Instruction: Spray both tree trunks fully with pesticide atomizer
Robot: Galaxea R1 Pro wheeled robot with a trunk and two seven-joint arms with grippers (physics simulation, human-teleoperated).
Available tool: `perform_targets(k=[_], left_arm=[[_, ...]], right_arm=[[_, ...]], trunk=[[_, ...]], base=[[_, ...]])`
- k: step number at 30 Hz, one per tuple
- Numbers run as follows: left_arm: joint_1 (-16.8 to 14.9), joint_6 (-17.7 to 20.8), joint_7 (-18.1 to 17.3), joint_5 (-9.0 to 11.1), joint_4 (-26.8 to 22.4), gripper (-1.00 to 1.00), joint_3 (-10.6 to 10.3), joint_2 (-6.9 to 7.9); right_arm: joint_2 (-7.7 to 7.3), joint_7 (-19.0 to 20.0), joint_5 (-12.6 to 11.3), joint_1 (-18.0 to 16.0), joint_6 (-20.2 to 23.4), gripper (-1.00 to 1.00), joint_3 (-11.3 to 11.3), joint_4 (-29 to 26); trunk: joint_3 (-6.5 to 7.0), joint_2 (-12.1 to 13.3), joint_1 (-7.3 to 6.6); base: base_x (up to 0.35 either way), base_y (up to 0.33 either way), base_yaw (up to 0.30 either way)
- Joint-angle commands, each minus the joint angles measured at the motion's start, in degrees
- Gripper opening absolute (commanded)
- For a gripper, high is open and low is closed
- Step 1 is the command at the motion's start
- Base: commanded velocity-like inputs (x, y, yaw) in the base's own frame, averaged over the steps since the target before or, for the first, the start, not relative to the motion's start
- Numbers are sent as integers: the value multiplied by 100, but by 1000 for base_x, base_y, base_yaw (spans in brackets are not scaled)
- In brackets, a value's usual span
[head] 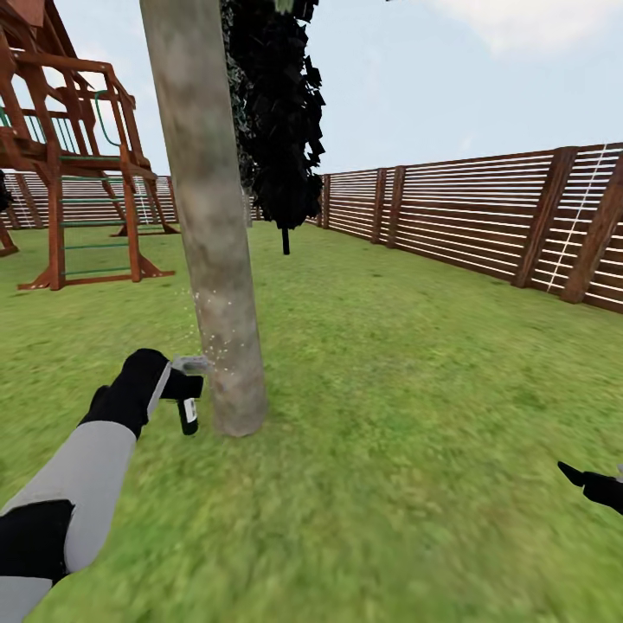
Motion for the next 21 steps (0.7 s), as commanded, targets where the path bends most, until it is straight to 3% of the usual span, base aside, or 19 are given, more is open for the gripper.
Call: perform_targets(k=[1, 5, 11, 16, 21], left_arm=[[-20, 6, -3, -5, -164, -100, -4, -3], [-220, 12, -9, -2, -445, -100, -7, -7], [-1071, 46, -23, 32, -468, -100, -7, -10], [-1509, 107, -26, 34, -455, -100, -2, -9], [-1643, 110, -27, 34, -357, -100, -2, -54]], right_arm=[[0, 0, 0, 0, 0, 100, -1, 0], [-2, -1, 0, 0, 0, 100, -8, 0], [-1, -1, 0, 0, 0, 100, -9, 3], [0, -1, 0, 0, 0, 100, -9, 3], [-3, -1, 0, 0, 0, 100, -15, 3]], trunk=[[0, 0, 0], [0, 0, 0], [0, 0, 0], [0, 0, 0], [0, 0, 0]], base=[[22, 0, 0], [234, 0, 0], [90, 0, 0], [1, 0, 0], [0, 0, 0]])
